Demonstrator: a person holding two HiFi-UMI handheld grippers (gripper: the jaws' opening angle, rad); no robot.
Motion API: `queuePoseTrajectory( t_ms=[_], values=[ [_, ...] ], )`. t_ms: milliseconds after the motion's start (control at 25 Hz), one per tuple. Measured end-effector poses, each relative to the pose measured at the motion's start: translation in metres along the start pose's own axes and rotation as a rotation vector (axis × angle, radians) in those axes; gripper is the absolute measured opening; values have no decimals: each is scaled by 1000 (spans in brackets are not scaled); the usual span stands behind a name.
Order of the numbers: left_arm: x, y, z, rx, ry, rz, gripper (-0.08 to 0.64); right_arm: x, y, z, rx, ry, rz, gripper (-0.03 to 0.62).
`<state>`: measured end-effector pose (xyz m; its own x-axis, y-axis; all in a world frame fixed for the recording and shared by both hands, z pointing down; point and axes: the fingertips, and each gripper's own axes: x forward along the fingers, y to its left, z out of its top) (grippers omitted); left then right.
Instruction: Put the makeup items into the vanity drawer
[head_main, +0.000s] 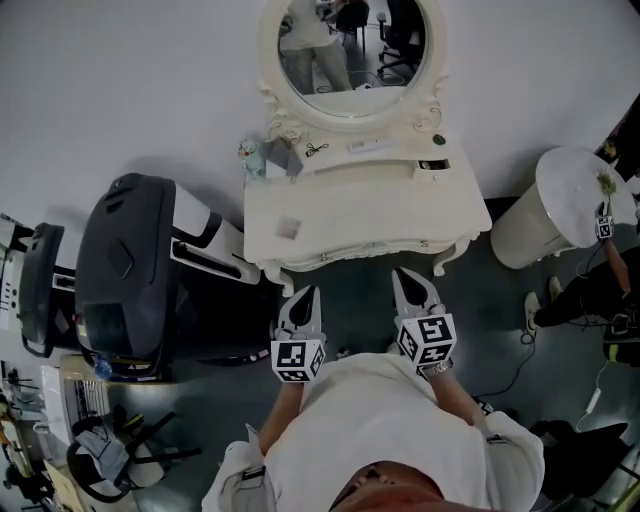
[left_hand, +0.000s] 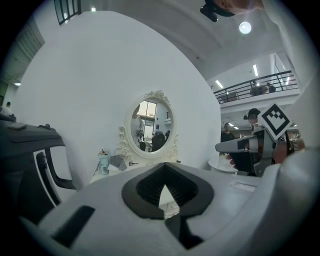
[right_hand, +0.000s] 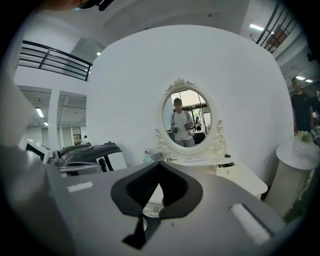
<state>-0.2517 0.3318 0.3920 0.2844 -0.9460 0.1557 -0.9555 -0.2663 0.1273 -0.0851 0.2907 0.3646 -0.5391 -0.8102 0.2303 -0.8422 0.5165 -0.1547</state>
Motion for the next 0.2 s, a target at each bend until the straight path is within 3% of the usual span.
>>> queuePoseTrajectory(
  t_ms=[200],
  values=[
    [-8, 3, -4, 7, 5, -22, 6, -7, 11, -9, 13, 6, -20, 6]
  ],
)
